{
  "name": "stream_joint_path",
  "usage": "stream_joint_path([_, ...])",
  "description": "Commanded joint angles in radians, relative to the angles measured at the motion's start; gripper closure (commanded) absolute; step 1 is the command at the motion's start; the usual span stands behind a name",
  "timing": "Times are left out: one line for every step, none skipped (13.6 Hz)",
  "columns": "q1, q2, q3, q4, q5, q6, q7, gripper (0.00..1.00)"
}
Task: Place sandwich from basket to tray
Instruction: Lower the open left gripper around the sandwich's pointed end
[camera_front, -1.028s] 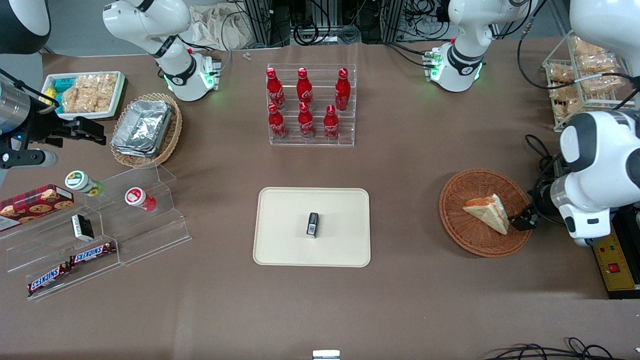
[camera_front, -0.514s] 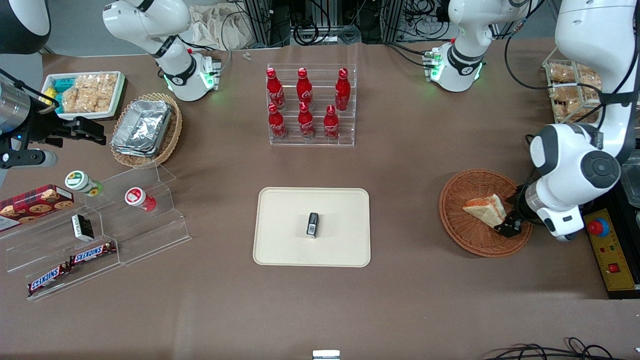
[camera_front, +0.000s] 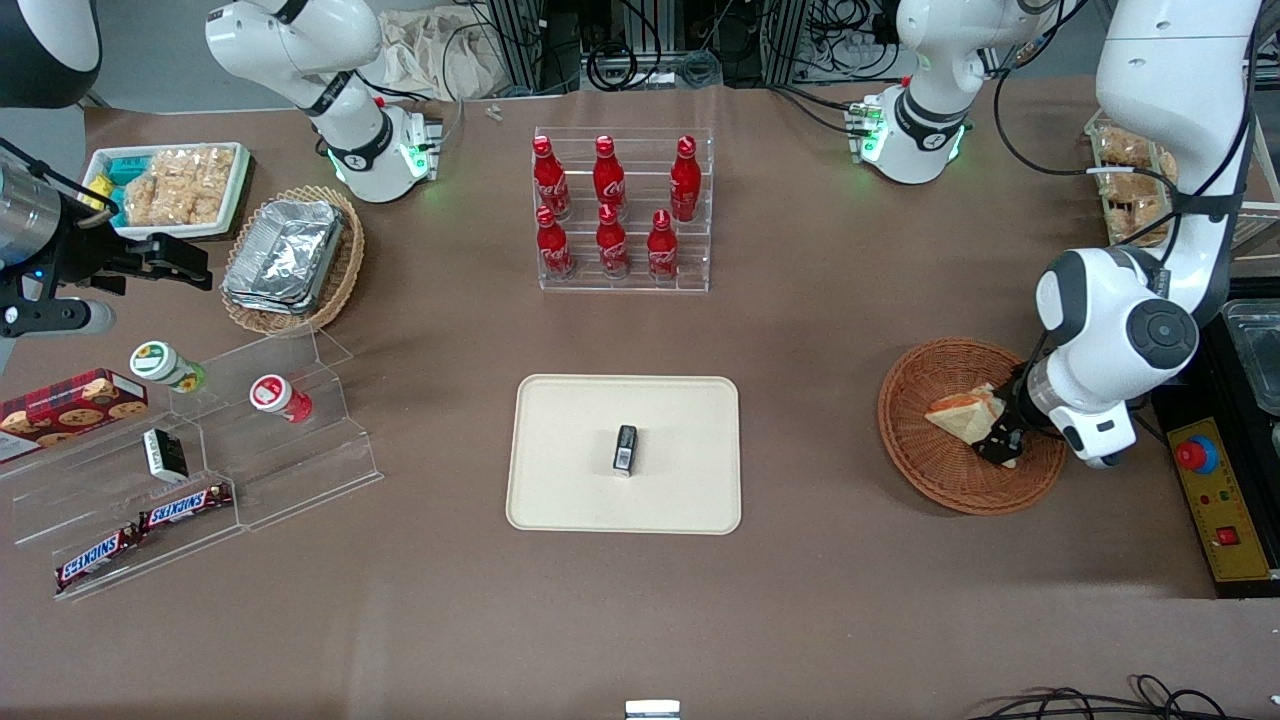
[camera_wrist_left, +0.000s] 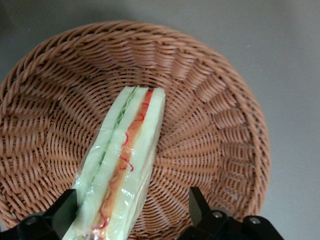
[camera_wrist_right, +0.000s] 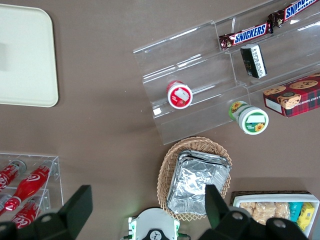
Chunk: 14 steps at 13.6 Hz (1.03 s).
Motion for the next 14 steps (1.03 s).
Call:
stream_joint_path([-0.001, 0.003, 0.001, -0.047, 0.004, 0.069, -0.048, 0.00])
stream_joint_path([-0.001, 0.002, 0.001, -0.045, 0.004, 0.067, -0.048, 0.00])
stream_joint_path([-0.001, 0.000, 0.001, -0.042, 0.004, 0.064, -0.048, 0.00])
stream_joint_path([-0.001, 0.000, 0.001, -0.025, 0.004, 0.058, -0.048, 0.00])
stream_joint_path([-0.001, -0.006, 0.001, 0.001, 0.004, 0.032, -0.048, 0.00])
stream_joint_path([-0.001, -0.006, 0.001, 0.046, 0.004, -0.047, -0.046, 0.00])
stream_joint_path([-0.003, 0.000, -0.001, 0.111, 0.004, -0.134, -0.043, 0.00])
stream_joint_path([-0.003, 0.003, -0.001, 0.161, 0.004, -0.217, -0.037, 0.00])
stream_joint_path([-0.003, 0.003, -0.001, 0.198, 0.004, -0.265, -0.036, 0.00])
stream_joint_path([-0.003, -0.004, -0.001, 0.235, 0.004, -0.299, -0.039, 0.00])
stream_joint_path([-0.003, -0.015, -0.001, 0.281, 0.005, -0.381, -0.030, 0.00])
stream_joint_path([-0.003, -0.020, -0.004, 0.353, 0.007, -0.484, 0.002, 0.00])
stream_joint_path([-0.004, -0.020, -0.005, 0.408, 0.007, -0.570, 0.089, 0.00])
stream_joint_path([-0.004, -0.023, -0.005, 0.435, 0.004, -0.622, 0.184, 0.00])
